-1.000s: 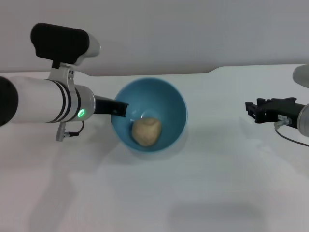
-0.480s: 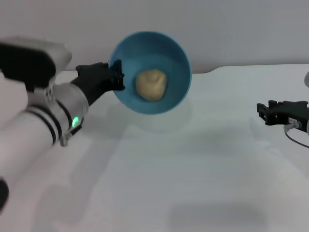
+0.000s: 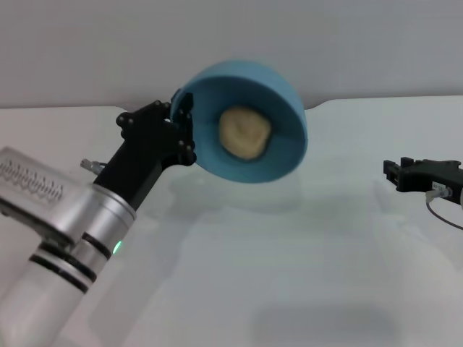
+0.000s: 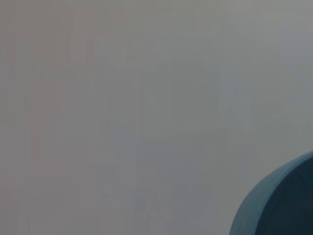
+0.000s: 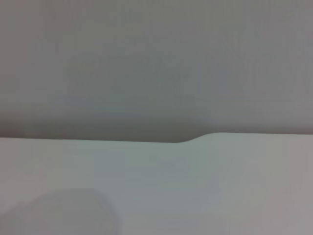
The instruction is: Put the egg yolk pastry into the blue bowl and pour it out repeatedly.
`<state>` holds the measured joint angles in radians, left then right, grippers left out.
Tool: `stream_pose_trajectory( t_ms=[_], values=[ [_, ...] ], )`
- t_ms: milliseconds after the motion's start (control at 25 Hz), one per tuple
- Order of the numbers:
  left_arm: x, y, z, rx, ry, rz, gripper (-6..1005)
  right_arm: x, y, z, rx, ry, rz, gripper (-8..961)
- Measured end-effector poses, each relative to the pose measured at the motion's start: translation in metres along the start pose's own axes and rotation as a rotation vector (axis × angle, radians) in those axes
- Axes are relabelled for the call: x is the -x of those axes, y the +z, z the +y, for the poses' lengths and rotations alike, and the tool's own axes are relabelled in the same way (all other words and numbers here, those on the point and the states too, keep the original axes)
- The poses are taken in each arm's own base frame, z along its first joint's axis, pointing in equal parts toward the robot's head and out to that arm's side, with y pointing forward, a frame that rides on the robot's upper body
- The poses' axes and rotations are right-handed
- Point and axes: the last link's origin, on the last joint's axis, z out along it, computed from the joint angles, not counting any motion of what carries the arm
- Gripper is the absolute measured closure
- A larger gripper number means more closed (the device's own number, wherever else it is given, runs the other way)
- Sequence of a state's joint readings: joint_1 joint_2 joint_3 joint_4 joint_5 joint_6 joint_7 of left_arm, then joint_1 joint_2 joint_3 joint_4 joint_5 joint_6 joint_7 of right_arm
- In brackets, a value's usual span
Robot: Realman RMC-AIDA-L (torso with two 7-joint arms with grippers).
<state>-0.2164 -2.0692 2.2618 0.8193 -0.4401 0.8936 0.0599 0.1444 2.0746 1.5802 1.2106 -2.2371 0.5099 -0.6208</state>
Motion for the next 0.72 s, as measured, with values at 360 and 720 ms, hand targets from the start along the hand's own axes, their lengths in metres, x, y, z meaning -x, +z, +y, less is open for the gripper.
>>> stream_pose_trajectory(
  t_ms=[360,720],
  values=[
    [0.0,0.0,0.002,0.033,0.022,0.084,1000,-0.002,0.0,0.002,0.017,0.04,-0.004,688],
    [0.004,0.017,-0.001,0.042,0.023,0.053,1000,-0.007,-0.002,0.002,0.022,0.075,-0.003,666]
  ],
)
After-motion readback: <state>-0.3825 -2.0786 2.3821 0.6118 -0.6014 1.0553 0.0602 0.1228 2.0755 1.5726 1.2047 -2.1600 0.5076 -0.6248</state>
